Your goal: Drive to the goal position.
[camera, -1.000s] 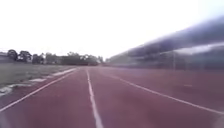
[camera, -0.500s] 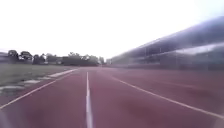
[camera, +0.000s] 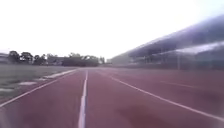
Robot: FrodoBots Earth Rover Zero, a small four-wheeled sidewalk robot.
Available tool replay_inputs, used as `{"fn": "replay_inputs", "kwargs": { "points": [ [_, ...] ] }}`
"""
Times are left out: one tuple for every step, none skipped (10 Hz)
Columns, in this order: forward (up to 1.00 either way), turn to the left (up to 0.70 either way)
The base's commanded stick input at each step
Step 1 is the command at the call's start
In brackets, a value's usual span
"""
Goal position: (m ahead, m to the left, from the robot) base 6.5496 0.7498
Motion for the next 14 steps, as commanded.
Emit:
{"fn": "replay_inputs", "kwargs": {
  "points": [
    [0.7,0.16],
    [0.7,0.26],
    [0.7,0.34],
    [0.7,0.25],
    [0.7,0.13],
    [0.7,0.0],
    [0.7,0.0],
    [0.7,0.01],
    [0.7,0.02],
    [0.7,0.0],
    [0.7,-0.01],
    [0.7,-0.03],
    [0.7,-0.03],
    [0.7,0.0]
  ]
}}
